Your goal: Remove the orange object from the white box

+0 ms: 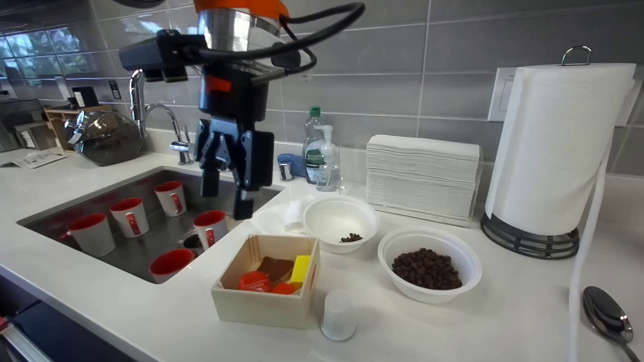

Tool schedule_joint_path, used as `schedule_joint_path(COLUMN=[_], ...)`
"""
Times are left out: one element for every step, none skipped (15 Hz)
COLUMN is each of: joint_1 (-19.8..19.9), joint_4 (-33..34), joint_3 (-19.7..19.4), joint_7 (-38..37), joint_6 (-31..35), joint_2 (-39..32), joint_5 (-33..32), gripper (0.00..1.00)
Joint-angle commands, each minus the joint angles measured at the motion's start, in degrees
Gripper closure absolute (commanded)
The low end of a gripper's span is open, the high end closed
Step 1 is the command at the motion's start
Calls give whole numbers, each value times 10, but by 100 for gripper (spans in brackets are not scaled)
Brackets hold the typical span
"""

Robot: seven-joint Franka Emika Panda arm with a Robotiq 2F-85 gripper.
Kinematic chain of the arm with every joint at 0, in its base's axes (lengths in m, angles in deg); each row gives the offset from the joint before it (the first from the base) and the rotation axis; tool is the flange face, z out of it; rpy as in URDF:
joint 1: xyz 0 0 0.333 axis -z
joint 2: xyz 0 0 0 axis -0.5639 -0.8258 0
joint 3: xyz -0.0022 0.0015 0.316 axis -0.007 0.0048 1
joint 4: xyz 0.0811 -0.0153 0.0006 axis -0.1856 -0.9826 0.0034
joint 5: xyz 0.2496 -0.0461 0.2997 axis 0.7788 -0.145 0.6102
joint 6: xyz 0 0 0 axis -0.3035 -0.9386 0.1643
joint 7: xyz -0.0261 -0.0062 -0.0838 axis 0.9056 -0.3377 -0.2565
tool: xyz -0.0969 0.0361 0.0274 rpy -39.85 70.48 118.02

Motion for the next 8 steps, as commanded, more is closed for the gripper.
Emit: schedule_joint_path(joint_1=[15, 17, 16, 15, 14, 13, 14, 15], joint_4=[1, 0, 0, 0, 0, 0, 0, 0], joint_3=[-8, -9, -10, -11, -12, -13, -12, -12], joint_7=[7, 7, 9, 10, 12, 14, 9, 7], joint_6=[60, 73, 87, 95, 102, 106, 107, 111], joint_2=[-51, -63, -76, -89, -102, -112, -124, -135], joint_5=[-16, -14, -10, -8, -7, -5, -7, -8], gripper=[0, 0, 0, 0, 0, 0, 0, 0])
